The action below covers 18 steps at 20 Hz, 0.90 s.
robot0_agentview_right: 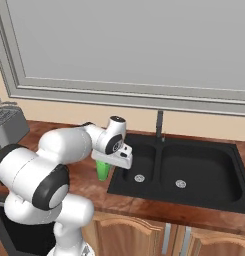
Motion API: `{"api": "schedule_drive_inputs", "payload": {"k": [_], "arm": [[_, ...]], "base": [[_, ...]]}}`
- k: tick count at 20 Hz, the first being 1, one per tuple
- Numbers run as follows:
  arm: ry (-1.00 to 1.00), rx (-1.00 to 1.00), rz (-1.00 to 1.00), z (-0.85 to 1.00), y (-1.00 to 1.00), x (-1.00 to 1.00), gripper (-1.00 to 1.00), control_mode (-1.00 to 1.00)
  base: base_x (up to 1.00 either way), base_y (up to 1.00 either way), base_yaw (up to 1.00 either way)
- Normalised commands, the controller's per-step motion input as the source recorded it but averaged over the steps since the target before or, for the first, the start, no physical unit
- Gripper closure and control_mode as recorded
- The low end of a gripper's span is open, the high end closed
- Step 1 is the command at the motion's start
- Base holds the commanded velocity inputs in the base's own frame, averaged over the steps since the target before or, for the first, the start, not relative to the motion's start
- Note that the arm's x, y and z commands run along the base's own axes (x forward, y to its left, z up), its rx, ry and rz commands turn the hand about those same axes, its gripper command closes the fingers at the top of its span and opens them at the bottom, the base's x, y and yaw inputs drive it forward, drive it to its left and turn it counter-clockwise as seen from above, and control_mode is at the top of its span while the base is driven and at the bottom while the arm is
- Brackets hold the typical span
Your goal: Pick the cup and bowl from the counter and place them on the counter next to the sink.
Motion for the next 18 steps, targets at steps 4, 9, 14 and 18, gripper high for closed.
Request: {"api": "schedule_drive_inputs", "payload": {"k": [4,9,14,18], "arm": [[0.00,0.00,0.00,0.00,0.01,-0.01,-1.00,-1.00],[0.00,0.00,0.00,0.00,0.01,-0.06,-1.00,-1.00],[-0.06,-0.04,0.00,0.05,0.00,-0.08,-1.00,-1.00],[-0.08,-0.03,0.00,0.30,0.00,-0.16,-1.00,-1.00]], "base": [[0.00,0.00,0.00],[0.00,0.00,0.00],[0.00,0.00,0.00],[0.00,0.00,0.00]]}}
